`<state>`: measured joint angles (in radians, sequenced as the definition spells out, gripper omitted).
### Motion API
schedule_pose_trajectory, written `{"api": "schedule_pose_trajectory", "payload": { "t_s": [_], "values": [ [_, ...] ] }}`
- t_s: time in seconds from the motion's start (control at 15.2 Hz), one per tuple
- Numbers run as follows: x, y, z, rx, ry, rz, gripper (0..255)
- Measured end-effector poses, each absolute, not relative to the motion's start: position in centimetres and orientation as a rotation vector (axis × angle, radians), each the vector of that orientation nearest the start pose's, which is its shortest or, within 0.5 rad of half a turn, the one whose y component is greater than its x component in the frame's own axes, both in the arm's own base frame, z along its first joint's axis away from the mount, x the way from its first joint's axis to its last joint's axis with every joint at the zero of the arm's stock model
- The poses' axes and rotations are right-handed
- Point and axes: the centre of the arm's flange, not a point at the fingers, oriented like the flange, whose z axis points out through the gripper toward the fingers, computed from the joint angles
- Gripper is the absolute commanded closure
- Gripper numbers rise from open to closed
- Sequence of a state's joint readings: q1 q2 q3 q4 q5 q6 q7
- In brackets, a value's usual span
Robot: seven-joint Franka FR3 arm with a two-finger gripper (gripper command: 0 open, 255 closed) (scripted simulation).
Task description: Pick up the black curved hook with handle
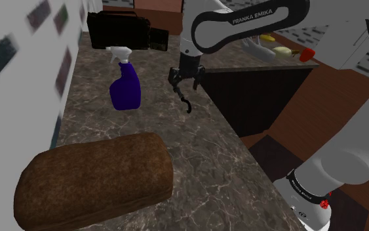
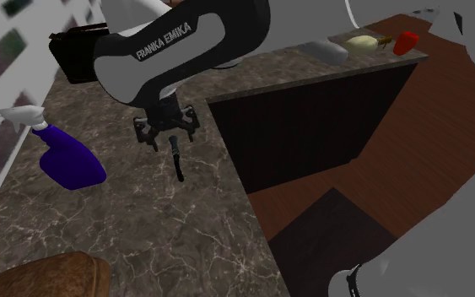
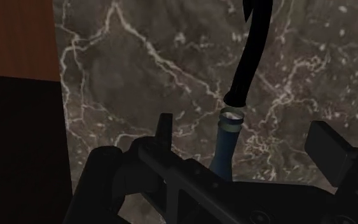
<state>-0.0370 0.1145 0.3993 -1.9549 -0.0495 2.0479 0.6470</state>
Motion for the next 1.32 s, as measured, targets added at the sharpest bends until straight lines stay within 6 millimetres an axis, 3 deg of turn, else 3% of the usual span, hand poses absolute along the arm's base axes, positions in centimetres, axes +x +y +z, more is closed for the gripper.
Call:
{"api": "schedule_pose_trajectory", "payload": {
  "t_s": [0.46, 0.53, 1.32],
  "values": [
    [54.9, 20.0, 38.6, -3.117, 0.426, 0.016, 0],
    [54.9, 20.0, 38.4, -3.117, 0.426, 0.016, 255],
    [54.9, 19.9, 38.8, -3.117, 0.427, 0.015, 255]
  ]
}}
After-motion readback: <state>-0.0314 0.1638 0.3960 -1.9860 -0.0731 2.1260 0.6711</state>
